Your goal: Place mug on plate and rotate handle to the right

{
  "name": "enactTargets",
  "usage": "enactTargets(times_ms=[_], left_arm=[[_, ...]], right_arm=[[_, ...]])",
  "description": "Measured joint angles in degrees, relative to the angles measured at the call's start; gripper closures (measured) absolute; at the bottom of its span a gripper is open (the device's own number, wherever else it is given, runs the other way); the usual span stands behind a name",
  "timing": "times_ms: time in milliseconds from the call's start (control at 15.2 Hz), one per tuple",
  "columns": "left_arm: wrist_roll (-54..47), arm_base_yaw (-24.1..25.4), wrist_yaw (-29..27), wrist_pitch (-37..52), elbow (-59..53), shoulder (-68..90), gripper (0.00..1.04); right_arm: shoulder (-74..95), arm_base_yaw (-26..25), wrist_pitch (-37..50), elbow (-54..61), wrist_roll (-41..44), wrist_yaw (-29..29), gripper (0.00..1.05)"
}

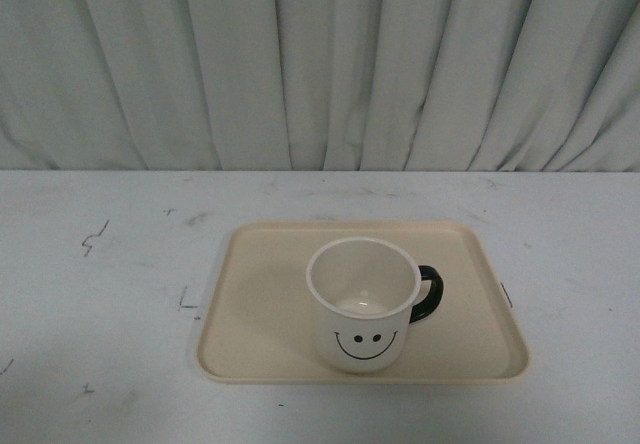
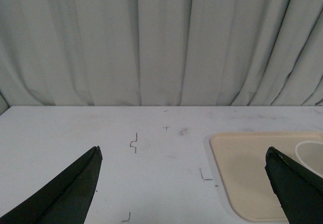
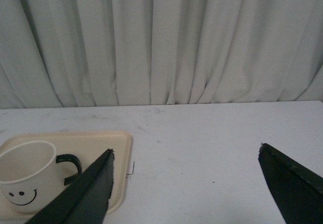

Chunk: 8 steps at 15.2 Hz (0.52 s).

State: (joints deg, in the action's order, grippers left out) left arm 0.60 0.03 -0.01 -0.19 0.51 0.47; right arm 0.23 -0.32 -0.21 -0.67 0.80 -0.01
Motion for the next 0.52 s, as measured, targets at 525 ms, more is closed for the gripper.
enactTargets(times_ms=[525], left_arm=[[0.0,0.0,0.0,0.0,-0.02,0.0,0.07]], right_arm=[[0.0,0.0,0.0,0.0,-0.15,0.0,0.06]])
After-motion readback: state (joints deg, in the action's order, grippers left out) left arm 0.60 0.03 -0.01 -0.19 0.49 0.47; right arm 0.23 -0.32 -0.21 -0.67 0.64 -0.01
